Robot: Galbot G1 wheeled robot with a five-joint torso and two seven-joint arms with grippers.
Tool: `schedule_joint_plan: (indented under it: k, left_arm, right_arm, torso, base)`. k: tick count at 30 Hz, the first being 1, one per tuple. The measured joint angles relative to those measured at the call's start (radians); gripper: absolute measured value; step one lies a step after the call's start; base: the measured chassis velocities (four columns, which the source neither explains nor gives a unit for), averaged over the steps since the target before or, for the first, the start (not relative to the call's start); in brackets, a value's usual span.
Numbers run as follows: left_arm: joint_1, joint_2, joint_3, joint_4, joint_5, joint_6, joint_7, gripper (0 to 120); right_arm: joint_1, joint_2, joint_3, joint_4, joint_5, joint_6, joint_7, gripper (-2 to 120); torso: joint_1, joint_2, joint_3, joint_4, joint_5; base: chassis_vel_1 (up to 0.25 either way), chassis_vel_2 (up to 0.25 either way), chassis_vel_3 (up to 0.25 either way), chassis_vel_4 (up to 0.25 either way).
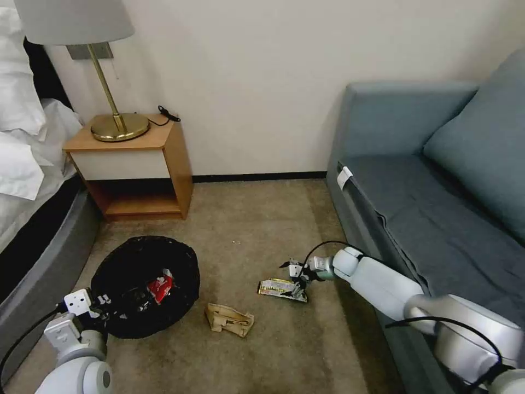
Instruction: Pick up the trash bin, then pick up the garbage on the floor and place it into the trash bin.
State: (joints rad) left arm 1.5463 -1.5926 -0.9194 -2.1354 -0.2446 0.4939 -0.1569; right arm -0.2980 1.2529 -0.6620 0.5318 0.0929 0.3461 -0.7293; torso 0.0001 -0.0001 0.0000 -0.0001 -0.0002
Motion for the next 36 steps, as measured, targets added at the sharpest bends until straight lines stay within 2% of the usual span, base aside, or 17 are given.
schedule_joint_plan:
  k: [6, 16, 36]
  left_arm:
    - [0.000, 0.002, 0.000, 0.004, -0.001, -0.001, 0.002, 1]
    - [0.000, 0.004, 0.001, 0.002, -0.002, -0.002, 0.002, 1]
    - [0.014, 0.003, -0.003, -0.015, -0.005, -0.011, 0.002, 1]
  right_arm:
    - [0.000, 0.049, 0.044, -0.090, -0.057, 0.015, 0.007, 100]
    - [-0.002, 0.077, 0.084, -0.171, -0.113, 0.014, 0.026, 100]
    - [-0.041, 0.094, 0.103, -0.198, -0.148, 0.005, 0.064, 100]
  torso:
    - [0.000, 0.000, 0.000, 0.0002, 0.0001]
    - [0.000, 0.000, 0.000, 0.0001, 0.0001]
    - [0.000, 0.000, 0.000, 0.0001, 0.0002]
  base:
    - [0.000, 0.000, 0.000, 0.000]
    - [0.000, 0.000, 0.000, 0.000]
    - [0.000, 0.000, 0.000, 0.000]
